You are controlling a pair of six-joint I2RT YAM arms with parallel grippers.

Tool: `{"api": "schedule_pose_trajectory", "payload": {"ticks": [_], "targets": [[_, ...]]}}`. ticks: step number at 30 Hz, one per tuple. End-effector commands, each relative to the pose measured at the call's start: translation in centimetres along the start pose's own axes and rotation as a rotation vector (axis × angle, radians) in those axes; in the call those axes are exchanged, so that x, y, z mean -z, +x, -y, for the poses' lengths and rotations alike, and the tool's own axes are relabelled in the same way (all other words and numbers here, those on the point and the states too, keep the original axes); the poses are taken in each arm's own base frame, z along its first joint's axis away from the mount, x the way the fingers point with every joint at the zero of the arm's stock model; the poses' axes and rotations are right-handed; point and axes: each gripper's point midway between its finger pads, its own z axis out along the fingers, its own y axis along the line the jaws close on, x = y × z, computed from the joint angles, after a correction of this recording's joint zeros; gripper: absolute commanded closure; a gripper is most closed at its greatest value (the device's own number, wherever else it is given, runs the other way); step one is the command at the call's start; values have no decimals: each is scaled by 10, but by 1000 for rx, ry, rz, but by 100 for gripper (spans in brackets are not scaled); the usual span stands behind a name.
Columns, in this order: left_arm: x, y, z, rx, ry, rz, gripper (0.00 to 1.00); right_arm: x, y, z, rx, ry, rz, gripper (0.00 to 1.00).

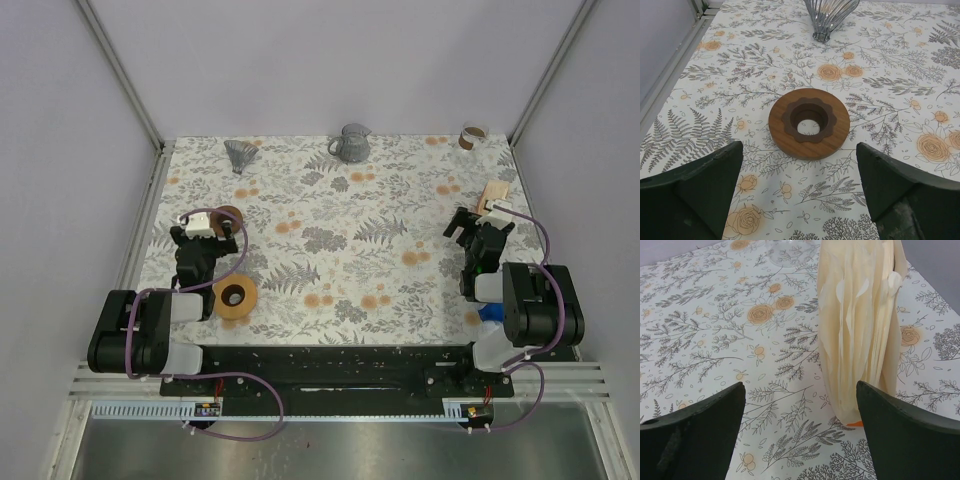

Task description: Place the coffee filter in the dripper

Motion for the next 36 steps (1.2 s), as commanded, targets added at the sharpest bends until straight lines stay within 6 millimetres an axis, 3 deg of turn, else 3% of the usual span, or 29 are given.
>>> {"api": "schedule_pose_trajectory", "payload": {"ticks": [1,3,6,10,21,25,29,36], "targets": [[-7,-22,7,-8,37,69,1,6,-34,5,-31,49,86,1],[-7,-22,7,-8,37,69,1,12,-44,14,-48,111,75,1],[-7,-21,8,-8,40,67,1,22,-79,11,-81,109,124,1],[-7,-25,4,-7,19,70,1,36,-127,-8,-118,37,144,1],[5,-73,17,-131,140,45,1,80,-204,-69,-155,-200,-116,6],[14,-93,26,-143,200,-14,1,84,-211,-67,-140,-160,-236,8],[25,-112,34,-162,264,-118,1,86,-203,-64,-117,-129,-339,9],[41,-148,40,-147,307,-215,1,89,-209,-61,-101,-115,-345,10]]}}
